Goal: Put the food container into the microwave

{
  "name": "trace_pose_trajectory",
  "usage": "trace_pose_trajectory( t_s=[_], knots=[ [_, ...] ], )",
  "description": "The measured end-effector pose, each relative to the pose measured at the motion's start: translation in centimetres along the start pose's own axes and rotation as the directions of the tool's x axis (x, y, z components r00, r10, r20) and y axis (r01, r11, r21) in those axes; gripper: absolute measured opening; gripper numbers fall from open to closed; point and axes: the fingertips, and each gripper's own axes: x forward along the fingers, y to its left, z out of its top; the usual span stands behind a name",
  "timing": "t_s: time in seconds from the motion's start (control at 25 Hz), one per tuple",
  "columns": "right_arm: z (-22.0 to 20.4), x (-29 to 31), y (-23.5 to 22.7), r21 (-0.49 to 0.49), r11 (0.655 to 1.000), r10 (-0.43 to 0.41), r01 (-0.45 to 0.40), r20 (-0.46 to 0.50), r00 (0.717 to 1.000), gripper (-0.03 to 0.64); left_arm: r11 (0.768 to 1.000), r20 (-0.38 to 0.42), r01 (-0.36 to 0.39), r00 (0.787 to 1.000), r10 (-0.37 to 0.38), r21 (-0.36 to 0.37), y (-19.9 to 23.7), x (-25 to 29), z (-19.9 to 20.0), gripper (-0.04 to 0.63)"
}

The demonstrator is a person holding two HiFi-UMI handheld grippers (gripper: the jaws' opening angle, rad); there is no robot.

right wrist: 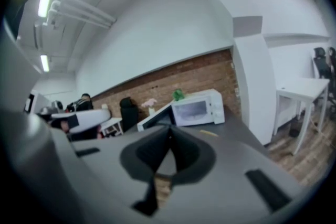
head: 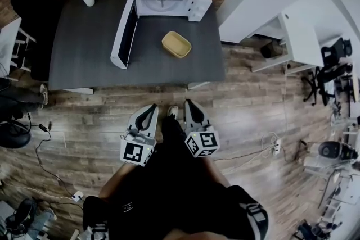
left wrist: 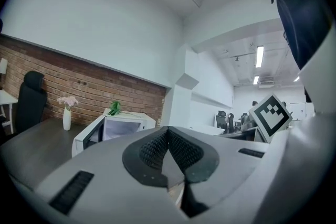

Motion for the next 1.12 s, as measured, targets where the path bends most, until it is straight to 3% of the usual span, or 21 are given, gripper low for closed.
trace_pose_trajectory(
  t_s=[0.6,1.12],
  knots=[
    [3.6,9.0,-12.8,-0.027,0.992,0.119,-0.122,-0.090,0.989,0.034,0.994,-0.026,-0.107,0.994,0.107,-0.001,-0.5,16.3,1.2,0.035],
    [2.4,14.8,-18.0,-0.100,0.978,0.162,-0.184,-0.200,0.966,0.034,0.986,-0.029,-0.169,0.985,0.169,0.012,1.9,20.3,1.7,0.035]
  ],
)
